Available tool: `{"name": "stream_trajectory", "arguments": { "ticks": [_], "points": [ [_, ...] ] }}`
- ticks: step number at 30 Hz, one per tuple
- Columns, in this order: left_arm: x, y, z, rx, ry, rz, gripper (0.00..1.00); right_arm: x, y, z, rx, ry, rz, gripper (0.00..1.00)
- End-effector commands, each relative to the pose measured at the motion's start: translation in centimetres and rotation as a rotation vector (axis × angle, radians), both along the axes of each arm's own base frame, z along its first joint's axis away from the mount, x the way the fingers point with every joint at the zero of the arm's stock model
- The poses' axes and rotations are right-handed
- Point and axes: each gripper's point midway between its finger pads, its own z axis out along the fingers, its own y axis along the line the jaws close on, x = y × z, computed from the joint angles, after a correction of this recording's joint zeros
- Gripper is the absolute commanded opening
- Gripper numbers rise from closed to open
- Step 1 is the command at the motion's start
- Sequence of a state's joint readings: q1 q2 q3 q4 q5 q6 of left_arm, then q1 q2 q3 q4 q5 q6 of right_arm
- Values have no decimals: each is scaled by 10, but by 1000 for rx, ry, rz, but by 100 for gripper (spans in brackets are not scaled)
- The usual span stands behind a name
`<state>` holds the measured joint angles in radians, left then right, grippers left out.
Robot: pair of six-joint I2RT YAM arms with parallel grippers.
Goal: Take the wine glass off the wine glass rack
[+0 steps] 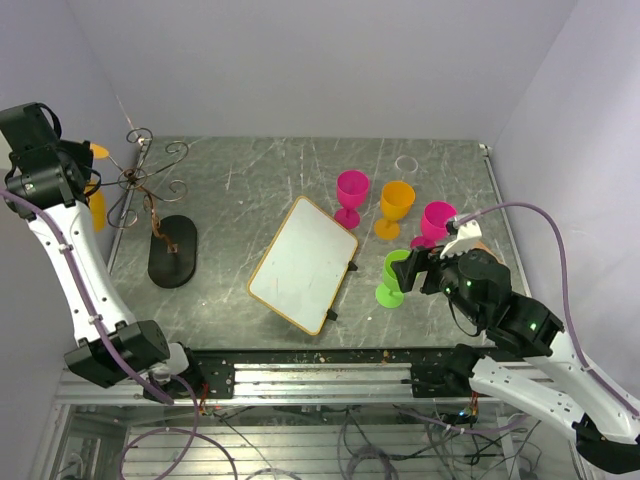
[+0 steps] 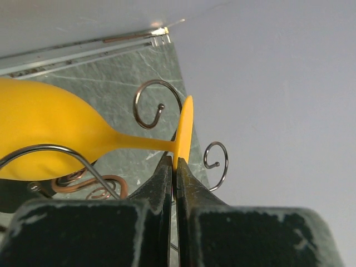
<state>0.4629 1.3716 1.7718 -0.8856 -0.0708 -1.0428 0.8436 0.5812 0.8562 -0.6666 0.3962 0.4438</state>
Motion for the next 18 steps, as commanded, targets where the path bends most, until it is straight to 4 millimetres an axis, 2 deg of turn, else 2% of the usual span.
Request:
{"name": "stream_trajectory", "arguments": {
  "ticks": [1,9,18],
  "points": [
    [-23,16,8,90,27,106,7,1,-2,8,12,-22,-6,83],
    [-44,29,7,96,47,236,7,2,0,5,2,-14,-1,83],
    [-79,38,23,126,22,384,7,2,2,4,-2,-13,8,83]
  ]
}}
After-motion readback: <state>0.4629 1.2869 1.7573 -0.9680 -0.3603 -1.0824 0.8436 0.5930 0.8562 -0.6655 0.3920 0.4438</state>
